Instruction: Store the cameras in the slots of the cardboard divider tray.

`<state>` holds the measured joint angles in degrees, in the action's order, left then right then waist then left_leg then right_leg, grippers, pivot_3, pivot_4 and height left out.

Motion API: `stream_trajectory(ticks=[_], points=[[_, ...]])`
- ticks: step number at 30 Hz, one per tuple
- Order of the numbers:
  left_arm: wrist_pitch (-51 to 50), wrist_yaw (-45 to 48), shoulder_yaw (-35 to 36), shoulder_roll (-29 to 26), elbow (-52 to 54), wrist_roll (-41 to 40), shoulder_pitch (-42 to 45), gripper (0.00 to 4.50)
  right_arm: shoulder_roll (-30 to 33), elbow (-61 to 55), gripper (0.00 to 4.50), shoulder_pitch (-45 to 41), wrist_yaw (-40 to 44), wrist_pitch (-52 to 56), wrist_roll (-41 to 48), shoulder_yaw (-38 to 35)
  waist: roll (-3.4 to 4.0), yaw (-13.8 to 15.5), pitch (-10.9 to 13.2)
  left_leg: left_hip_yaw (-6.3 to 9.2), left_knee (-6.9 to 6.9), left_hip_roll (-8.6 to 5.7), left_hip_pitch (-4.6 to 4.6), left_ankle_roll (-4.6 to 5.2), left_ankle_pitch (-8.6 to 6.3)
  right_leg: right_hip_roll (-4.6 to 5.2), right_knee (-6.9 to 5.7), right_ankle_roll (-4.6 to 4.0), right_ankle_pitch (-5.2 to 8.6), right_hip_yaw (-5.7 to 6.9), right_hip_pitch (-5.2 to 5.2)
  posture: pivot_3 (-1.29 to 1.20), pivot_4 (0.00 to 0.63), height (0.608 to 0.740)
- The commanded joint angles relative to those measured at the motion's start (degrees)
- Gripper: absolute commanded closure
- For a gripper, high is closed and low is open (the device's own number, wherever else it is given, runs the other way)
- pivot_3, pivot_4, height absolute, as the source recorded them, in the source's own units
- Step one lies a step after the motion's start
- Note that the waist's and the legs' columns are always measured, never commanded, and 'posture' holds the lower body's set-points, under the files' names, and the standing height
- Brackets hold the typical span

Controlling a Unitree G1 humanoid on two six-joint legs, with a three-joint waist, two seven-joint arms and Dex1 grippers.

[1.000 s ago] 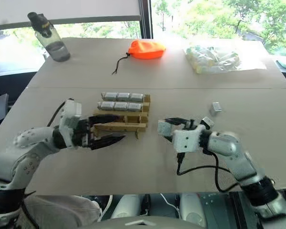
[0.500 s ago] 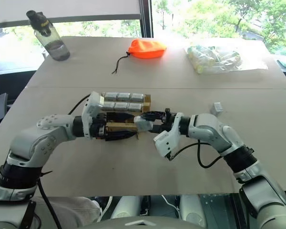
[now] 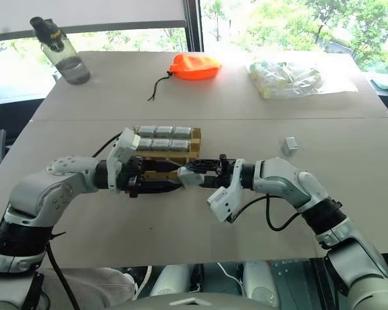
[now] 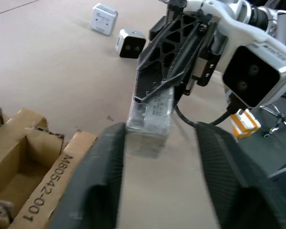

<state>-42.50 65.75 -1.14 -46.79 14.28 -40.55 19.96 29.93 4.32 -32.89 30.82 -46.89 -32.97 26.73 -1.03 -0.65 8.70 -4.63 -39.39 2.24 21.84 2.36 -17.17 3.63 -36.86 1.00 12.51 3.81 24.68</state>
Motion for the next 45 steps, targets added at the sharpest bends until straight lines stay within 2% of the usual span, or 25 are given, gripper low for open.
stream_trajectory(ticks=[1,8,10,11,13,14,21,24,27,32,35,38,45], points=[[0.76,0.74,0.10,0.34,0.86,0.00,-0.04,3.77,-0.41,-1.37,2.51,-1.01,-0.38,-0.15,1.22,-0.53,0.00,0.01,0.00,0.00,0.00,0.00,0.01,0.00,0.00,0.00,0.00,0.00,0.00,0.00,0.00,0.00,0.150,0.740],[2.04,1.03,-0.58,0.78,0.43,1.83,-0.29,3.82,-0.79,-2.54,2.51,-0.28,1.94,2.54,3.89,-0.18,0.00,0.00,0.00,0.01,0.00,0.00,0.00,0.00,0.00,0.00,-0.01,0.00,0.00,0.00,0.00,0.00,0.150,0.740],[2.36,1.19,-0.54,0.79,0.25,2.18,-0.33,3.82,-0.83,-3.08,1.50,0.29,3.13,3.87,6.12,-0.38,0.00,0.01,0.00,0.01,0.00,0.00,0.00,0.00,0.00,0.00,-0.01,0.00,0.00,0.00,0.00,0.00,0.150,0.740],[2.54,1.37,-0.40,0.75,0.14,2.33,-0.37,3.82,-0.89,-3.12,1.26,0.39,3.04,3.70,6.64,-0.57,0.00,0.01,0.00,0.01,0.00,0.00,0.00,0.00,0.00,0.00,-0.01,0.00,0.00,0.00,0.00,0.00,0.150,0.740],[3.01,1.63,-0.17,0.68,-0.28,2.73,-0.25,3.82,-1.02,-3.22,0.30,0.70,2.66,4.06,7.00,-1.14,0.00,0.01,0.00,0.01,0.00,0.00,0.00,0.00,0.00,0.00,-0.01,0.00,0.00,0.00,0.00,0.00,0.150,0.740],[3.31,1.86,-0.03,0.58,-0.52,2.91,-0.17,3.82,-0.87,-3.42,0.09,1.00,2.94,4.55,7.39,-1.24,0.00,0.01,0.00,0.01,0.00,0.00,0.00,0.00,0.00,0.00,-0.01,0.00,0.00,0.00,0.00,0.00,0.150,0.740],[10.32,7.54,2.44,-2.46,-4.72,5.33,1.86,3.82,3.14,-8.12,0.09,7.07,4.76,7.82,14.34,-4.72,-0.01,0.03,0.00,0.04,0.00,0.00,0.04,0.00,0.00,0.00,0.01,0.00,0.00,0.03,0.00,0.00,0.150,0.740],[16.38,15.21,3.44,-6.54,-10.57,7.40,3.85,3.82,7.17,-13.54,0.09,15.20,8.59,14.13,27.95,-7.86,-0.04,0.45,0.00,0.07,0.00,0.01,0.03,0.01,0.00,-0.01,0.00,-0.01,0.00,0.06,0.00,0.00,0.150,0.740],[27.01,20.58,3.60,-8.12,-19.46,11.53,6.90,3.82,10.18,-20.28,0.09,24.35,11.17,22.88,42.76,-11.66,0.01,0.91,0.03,0.08,0.07,0.00,0.03,0.00,-0.01,0.00,0.04,-0.02,0.01,0.12,-0.02,0.00,0.150,0.740],[38.02,26.43,2.58,-8.85,-33.83,14.37,13.26,3.82,11.90,-25.98,0.09,33.21,12.53,32.29,53.99,-17.57,-0.02,0.98,0.03,-0.06,-0.03,-0.02,-0.03,0.04,-0.01,-0.07,0.04,0.00,0.01,0.00,-0.04,0.00,0.150,0.740],[43.57,26.75,-1.27,-10.02,-42.11,13.28,17.35,3.82,11.08,-27.66,0.09,35.90,12.01,35.84,57.28,-20.26,-0.09,1.31,0.01,-0.05,-0.04,-0.04,-0.05,0.05,-0.01,-0.12,0.02,0.00,0.00,0.02,-0.05,0.00,0.150,0.740],[54.09,26.75,-8.08,-10.25,-54.79,14.24,23.48,3.82,9.76,-28.22,0.09,38.86,11.91,38.42,59.79,-22.33,-0.12,1.49,0.02,-0.02,-0.03,-0.04,-0.03,0.06,-0.02,-0.18,0.02,-0.01,0.00,0.03,-0.05,0.00,0.150,0.740],[60.98,26.75,-17.61,-10.51,-66.84,11.41,30.88,3.82,8.04,-28.96,0.09,42.10,12.21,39.71,58.48,-24.52,-0.24,1.46,0.05,-0.08,-0.07,-0.08,0.06,0.25,-0.13,-0.13,0.09,0.00,-0.01,0.00,-0.04,0.00,0.150,0.740]])
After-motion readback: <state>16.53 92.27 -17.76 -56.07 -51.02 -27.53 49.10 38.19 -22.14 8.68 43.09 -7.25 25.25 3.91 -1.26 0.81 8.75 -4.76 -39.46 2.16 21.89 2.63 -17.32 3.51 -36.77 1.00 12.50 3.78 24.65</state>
